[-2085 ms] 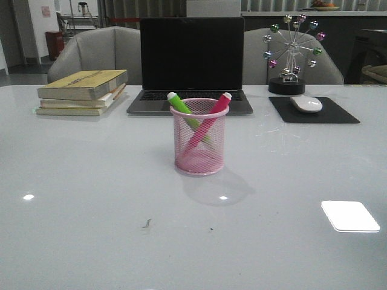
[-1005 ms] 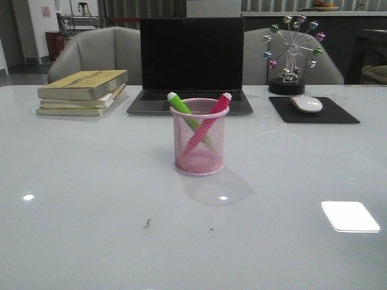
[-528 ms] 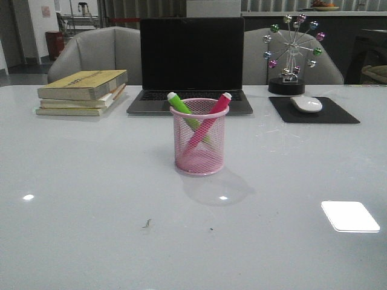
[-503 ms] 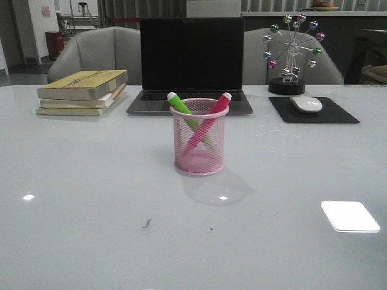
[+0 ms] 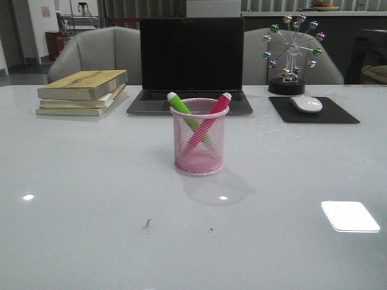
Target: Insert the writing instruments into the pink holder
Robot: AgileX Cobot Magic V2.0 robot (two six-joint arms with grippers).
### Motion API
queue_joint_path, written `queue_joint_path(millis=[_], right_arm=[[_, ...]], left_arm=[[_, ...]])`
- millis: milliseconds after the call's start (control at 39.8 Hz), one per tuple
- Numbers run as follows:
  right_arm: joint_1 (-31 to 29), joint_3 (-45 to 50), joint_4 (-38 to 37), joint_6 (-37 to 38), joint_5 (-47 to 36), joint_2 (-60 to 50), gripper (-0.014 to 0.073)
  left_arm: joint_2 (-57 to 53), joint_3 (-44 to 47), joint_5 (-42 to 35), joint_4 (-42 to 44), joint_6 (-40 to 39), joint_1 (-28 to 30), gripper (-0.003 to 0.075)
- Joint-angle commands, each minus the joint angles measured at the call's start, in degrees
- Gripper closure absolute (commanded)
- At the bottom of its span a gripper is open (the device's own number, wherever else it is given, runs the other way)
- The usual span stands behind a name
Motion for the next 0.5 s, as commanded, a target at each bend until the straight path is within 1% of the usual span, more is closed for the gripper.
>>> queue_joint_path(millis=[0, 201, 276, 352, 477], right_arm=[[-0.26, -1.68, -0.33, -0.55, -4.52, -0.43, 0.0242], [-0.26, -1.68, -0.33, -0.55, -4.54, -0.43, 0.0243], [-0.26, -1.68, -0.33, -0.55, -4.49, -0.43, 0.0263], [-0.26, -1.68, -0.33, -0.55, -4.55, -0.43, 0.0321], [-0.26, -1.68, -0.28, -0.55, -4.55, -0.50, 0.0443]], left_arm=[[0.15, -1.73, -4.86, -0.49, -0.20, 0.14, 0.0379], [0.15, -1.73, -4.86, -0.49, -0.20, 0.14, 0.0379], [0.15, -1.73, -4.86, -0.49, -0.20, 0.14, 0.0379], [0.15, -1.73, -4.86, -0.49, -0.20, 0.14, 0.0379], [0.15, -1.73, -4.86, -0.49, -0.20, 0.14, 0.0379]])
